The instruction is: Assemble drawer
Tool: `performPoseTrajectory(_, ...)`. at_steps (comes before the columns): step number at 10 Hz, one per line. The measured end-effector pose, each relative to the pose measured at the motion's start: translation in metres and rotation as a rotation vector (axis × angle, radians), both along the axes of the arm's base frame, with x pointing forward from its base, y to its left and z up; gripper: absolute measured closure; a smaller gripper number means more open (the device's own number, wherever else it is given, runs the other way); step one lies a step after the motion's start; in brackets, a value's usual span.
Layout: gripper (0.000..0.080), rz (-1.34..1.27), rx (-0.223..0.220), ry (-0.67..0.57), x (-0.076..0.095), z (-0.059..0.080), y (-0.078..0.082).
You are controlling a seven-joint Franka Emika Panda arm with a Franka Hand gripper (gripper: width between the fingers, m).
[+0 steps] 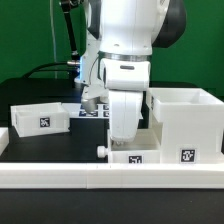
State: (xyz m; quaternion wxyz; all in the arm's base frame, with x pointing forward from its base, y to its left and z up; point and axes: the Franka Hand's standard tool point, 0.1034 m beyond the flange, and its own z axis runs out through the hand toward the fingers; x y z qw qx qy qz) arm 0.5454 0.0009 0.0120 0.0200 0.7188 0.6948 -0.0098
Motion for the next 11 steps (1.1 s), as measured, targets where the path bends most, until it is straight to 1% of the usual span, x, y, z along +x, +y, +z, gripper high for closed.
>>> performPoseTrajectory(3, 0.0757, 0.0, 0.0, 0.0, 0.0001, -0.0002, -0.0005)
performPoseTrajectory(8, 0.0757, 0.001, -0.018, 0.004, -0.0001, -0.0003, 0.0019)
performPoseTrajectory(11, 0.0757, 0.008, -0.023, -0.011, 0.0007, -0.0002, -0.0011)
